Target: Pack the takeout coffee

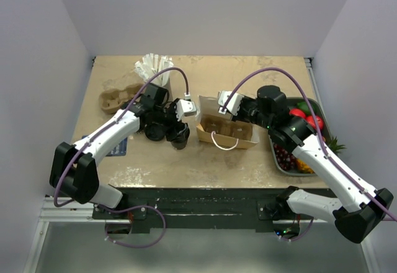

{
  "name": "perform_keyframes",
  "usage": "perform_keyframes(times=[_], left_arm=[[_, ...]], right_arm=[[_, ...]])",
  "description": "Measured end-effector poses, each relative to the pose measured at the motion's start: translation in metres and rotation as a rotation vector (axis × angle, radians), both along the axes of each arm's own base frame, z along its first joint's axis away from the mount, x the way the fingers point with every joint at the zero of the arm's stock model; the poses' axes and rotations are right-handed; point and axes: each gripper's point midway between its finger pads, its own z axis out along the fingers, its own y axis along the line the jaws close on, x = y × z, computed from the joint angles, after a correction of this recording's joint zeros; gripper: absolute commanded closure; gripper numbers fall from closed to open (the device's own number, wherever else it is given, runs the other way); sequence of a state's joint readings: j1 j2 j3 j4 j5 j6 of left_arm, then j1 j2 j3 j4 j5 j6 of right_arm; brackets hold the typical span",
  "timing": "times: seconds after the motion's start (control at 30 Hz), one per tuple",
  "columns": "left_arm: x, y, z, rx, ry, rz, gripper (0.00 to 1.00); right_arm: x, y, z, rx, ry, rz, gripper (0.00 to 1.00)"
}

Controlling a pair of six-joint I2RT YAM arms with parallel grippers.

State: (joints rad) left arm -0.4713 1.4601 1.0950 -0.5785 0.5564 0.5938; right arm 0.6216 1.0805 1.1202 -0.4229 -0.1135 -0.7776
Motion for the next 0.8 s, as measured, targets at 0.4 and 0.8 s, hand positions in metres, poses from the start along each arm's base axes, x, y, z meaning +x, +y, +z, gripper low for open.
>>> perform_keyframes(times=[0.4,0.8], left_arm=[[-0.014,0.001,0.096,-0.097,-0.145,-0.035,0.35],[-0.032,0.002,0.257,-0.3,-0.427,-0.038,0.34]], right_arm=[[0.004,0.0,-0.004,-0.004,0.033,-0.026,1.0],[0.007,0.003,0.002,0.018,0.126,-0.064,1.0]])
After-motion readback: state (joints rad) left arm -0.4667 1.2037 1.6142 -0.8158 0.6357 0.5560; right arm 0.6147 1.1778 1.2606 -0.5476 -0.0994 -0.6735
